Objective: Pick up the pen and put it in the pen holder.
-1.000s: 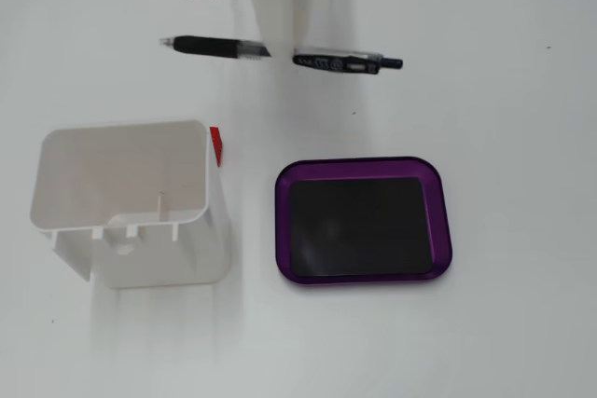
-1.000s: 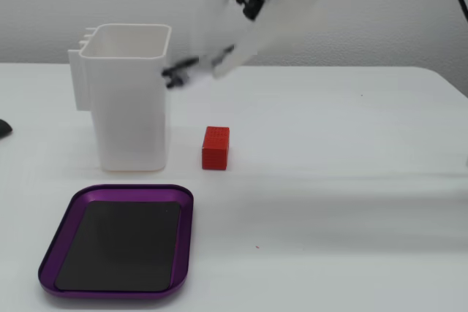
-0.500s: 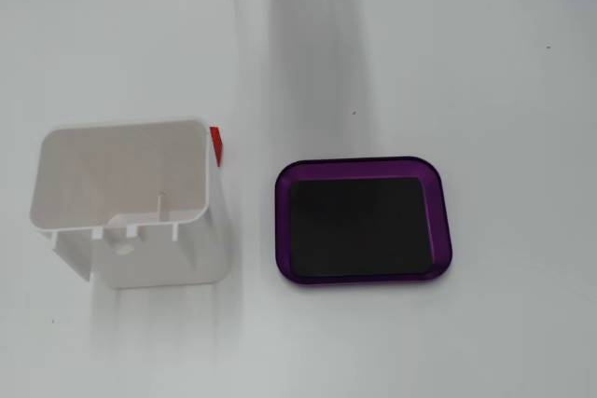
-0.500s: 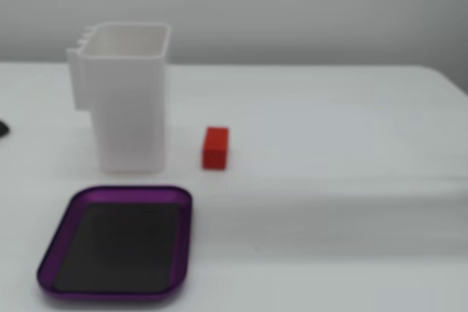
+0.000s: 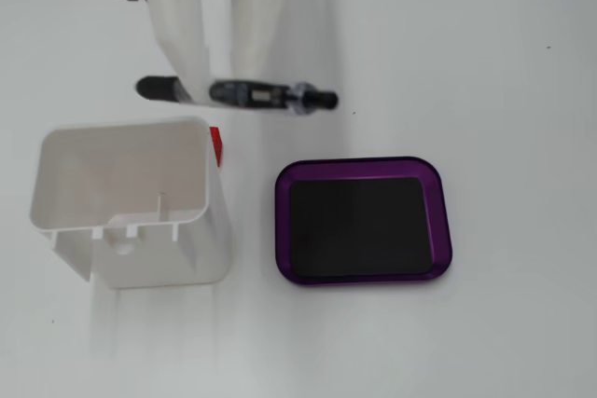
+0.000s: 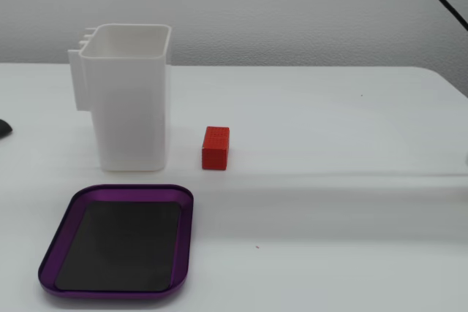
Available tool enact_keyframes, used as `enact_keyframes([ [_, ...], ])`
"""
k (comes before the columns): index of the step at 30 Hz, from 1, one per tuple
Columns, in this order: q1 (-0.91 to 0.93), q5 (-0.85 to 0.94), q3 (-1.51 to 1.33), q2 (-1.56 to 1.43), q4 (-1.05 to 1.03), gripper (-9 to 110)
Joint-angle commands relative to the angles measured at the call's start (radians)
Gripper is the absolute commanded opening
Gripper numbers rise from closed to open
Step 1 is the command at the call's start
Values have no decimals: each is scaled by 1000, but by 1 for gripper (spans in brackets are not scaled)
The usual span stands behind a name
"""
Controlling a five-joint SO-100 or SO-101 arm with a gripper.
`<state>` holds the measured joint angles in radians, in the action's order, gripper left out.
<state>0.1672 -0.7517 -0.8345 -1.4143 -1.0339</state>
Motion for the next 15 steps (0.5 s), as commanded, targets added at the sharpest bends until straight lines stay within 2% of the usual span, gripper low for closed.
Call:
enact_keyframes([
  [1, 9, -14, 100, 55, 17, 0],
  [8, 52, -80, 135, 204, 18, 0],
  [15, 94, -72, 135, 268, 17, 0],
])
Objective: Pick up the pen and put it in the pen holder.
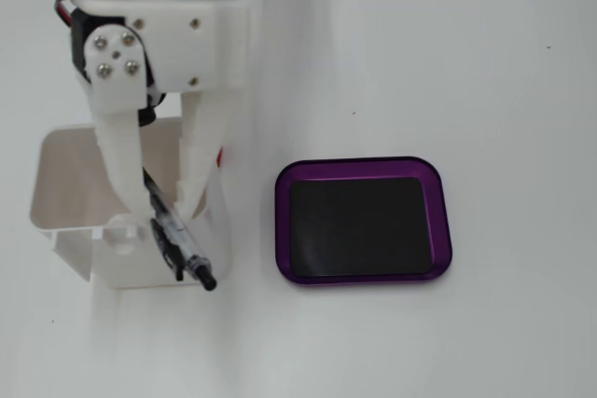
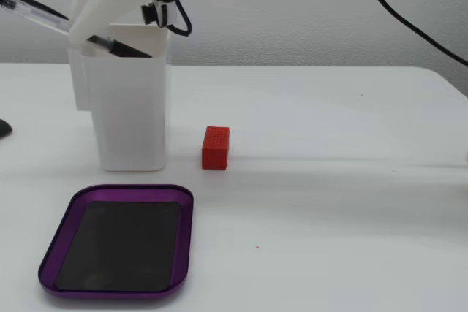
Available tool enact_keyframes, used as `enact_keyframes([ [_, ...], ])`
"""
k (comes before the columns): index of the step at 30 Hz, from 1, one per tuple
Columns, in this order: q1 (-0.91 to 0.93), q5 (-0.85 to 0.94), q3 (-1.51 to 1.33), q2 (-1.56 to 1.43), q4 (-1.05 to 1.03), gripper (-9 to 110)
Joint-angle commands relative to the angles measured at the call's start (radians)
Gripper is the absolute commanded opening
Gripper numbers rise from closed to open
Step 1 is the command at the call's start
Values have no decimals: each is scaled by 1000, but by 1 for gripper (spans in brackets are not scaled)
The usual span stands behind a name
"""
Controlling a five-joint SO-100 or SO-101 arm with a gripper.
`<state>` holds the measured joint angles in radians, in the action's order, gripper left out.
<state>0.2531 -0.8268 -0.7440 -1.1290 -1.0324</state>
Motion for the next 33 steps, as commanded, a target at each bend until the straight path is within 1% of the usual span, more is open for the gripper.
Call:
enact_keyframes([
  [1, 20, 3, 44, -15, 14, 0],
  [7, 54, 5, 44, -25, 3, 1],
  [9, 58, 2, 35, -26, 2, 5],
  [12, 58, -6, 31, -28, -6, 15],
  [15, 58, -8, 44, -28, -80, 21],
  [19, 58, 5, 72, -49, -115, 22],
  [23, 60, 12, 141, -115, -195, 23],
  [28, 54, 158, 288, -245, -327, 23],
  [33, 41, 393, 360, -382, -515, 23],
])
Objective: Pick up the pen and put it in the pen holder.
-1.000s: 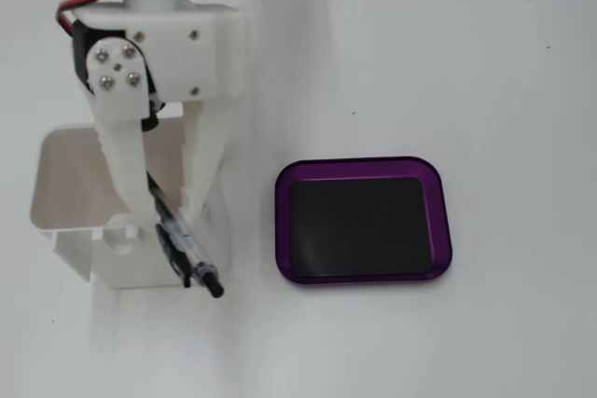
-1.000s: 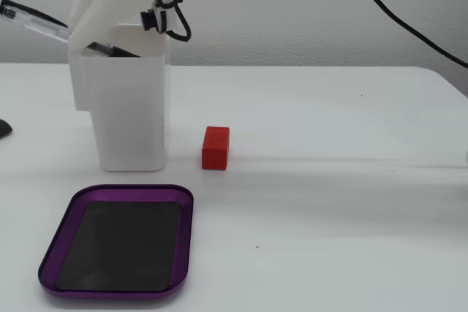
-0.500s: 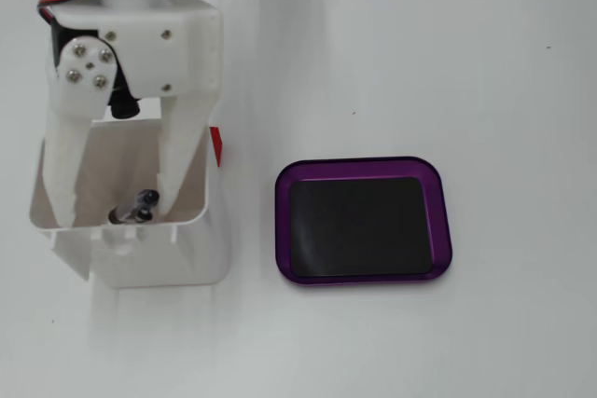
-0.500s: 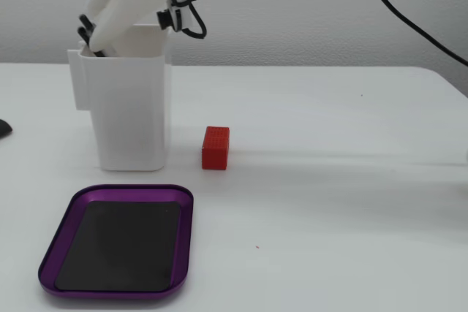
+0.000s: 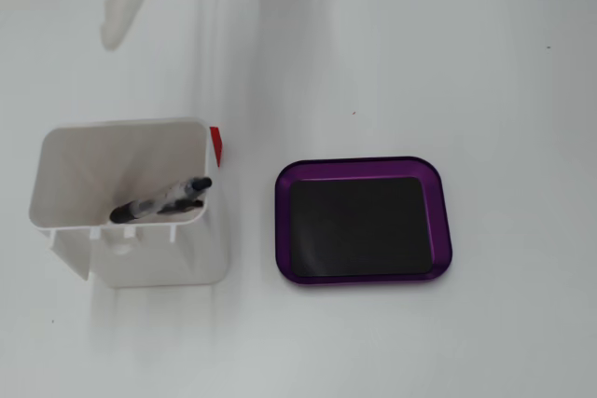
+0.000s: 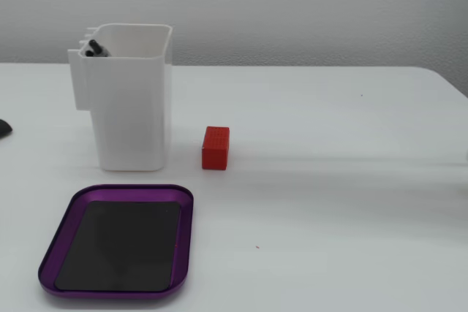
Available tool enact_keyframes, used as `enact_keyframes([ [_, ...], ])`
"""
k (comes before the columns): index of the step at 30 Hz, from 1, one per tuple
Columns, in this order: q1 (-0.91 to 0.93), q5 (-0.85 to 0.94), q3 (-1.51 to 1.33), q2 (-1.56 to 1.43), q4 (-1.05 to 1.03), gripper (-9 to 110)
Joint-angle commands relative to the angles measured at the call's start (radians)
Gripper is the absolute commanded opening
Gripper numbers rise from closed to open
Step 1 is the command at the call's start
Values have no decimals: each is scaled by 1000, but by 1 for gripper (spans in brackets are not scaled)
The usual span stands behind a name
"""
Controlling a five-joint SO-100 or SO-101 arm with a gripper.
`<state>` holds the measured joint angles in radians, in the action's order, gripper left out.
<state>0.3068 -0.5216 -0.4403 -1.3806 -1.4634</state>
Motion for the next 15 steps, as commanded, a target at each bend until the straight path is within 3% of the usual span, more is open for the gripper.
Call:
enact_keyframes([
  [1, -29, 126, 55, -153, -126, 23],
  [8, -66, 293, -117, -305, -241, 23],
  [15, -74, 391, -626, -604, -236, 23],
])
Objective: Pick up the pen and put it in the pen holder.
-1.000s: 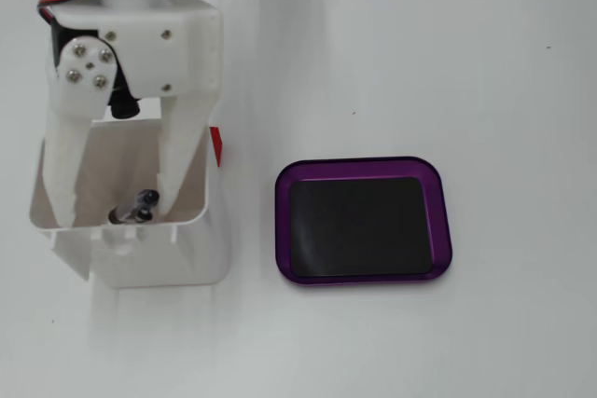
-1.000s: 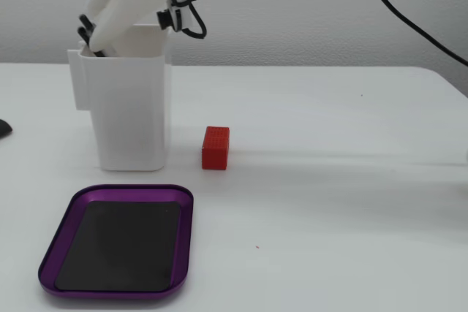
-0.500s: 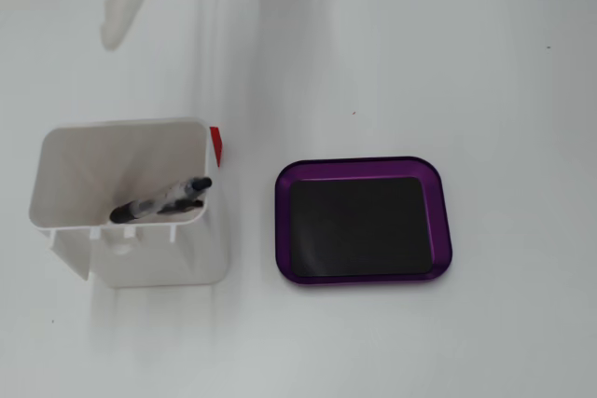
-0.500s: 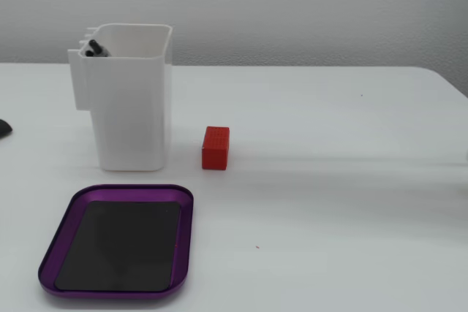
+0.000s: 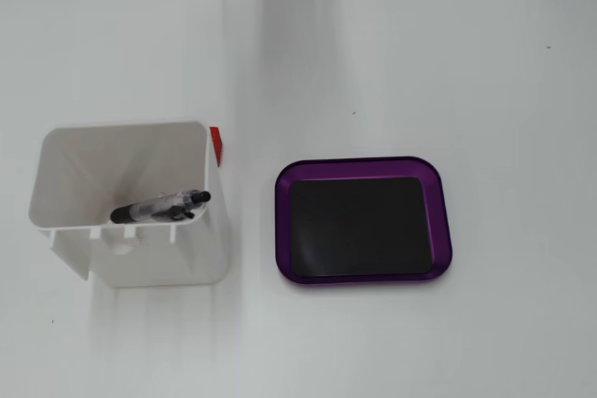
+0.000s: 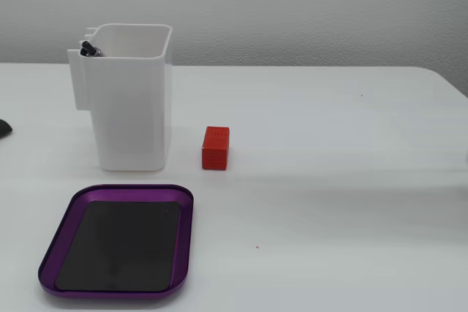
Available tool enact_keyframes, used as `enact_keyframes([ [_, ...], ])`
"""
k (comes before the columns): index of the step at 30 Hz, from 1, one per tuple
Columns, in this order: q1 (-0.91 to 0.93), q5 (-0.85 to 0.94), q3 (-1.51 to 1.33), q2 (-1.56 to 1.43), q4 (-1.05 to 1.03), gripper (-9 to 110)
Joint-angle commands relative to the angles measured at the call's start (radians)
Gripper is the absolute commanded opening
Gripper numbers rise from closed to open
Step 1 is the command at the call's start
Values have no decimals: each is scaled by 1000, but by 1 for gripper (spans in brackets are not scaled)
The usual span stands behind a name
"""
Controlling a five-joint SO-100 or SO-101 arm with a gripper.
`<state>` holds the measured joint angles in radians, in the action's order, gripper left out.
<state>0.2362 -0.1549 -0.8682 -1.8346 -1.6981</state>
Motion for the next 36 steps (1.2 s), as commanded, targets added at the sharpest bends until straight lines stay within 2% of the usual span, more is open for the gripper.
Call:
enact_keyframes([
  [1, -3, 34, -281, -195, -2, 23],
  [7, -3, 92, -815, -448, 86, 23],
  [14, -2, 161, -1434, -795, 417, 22],
  [18, 5, 176, -1710, -1023, 538, 22],
  [29, -2, 178, -2154, -1609, 545, 22],
  [36, -3, 175, -2209, -1571, 545, 21],
])
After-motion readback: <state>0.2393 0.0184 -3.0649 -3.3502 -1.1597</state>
